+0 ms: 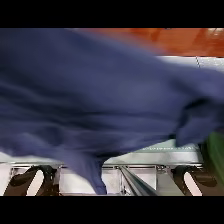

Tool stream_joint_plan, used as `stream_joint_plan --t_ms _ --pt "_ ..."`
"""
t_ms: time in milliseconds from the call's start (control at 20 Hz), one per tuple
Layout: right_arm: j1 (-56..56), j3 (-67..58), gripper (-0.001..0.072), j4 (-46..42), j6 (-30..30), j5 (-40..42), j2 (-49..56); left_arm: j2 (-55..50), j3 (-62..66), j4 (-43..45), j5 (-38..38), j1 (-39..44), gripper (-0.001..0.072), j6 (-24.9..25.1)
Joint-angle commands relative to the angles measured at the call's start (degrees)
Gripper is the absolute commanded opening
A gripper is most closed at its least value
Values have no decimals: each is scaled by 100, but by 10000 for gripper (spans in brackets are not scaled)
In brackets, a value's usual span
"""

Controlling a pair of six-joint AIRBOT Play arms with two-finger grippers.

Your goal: Fold the shirts.

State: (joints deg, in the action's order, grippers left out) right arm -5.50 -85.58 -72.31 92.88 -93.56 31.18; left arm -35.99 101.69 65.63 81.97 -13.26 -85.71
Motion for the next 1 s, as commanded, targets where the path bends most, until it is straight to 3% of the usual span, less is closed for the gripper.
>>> stream_joint_plan --t_ms 0,200,350,500,650,850,900,950 --pt "2 2358 30 824 -9 699 -472 37 -1615 -422 234 -4 19 52" --pt "2 4079 30 1226 -431 2308 129 -483 -4065 -872 -1086 142 20 522" --pt "2 4256 30 1338 -868 3392 1296 -1298 -4996 -866 -2326 358 20 564" --pt "2 3954 30 1519 -1141 4489 2852 -2328 -4964 -870 -3449 715 20 719" --pt "-15 3060 31 1624 -1196 5082 4452 -3346 -4682 -872 -4459 1088 20 702" --pt "-149 1506 31 2258 -1193 5036 6131 -4295 -4076 -874 -4701 1368 20 662" --pt "-201 1174 50 2448 -1193 4918 6424 -4422 -3963 -885 -4695 1390 20 632" --pt "-249 887 227 2575 -1226 4741 6660 -4509 -3884 -922 -4684 1412 20 595"
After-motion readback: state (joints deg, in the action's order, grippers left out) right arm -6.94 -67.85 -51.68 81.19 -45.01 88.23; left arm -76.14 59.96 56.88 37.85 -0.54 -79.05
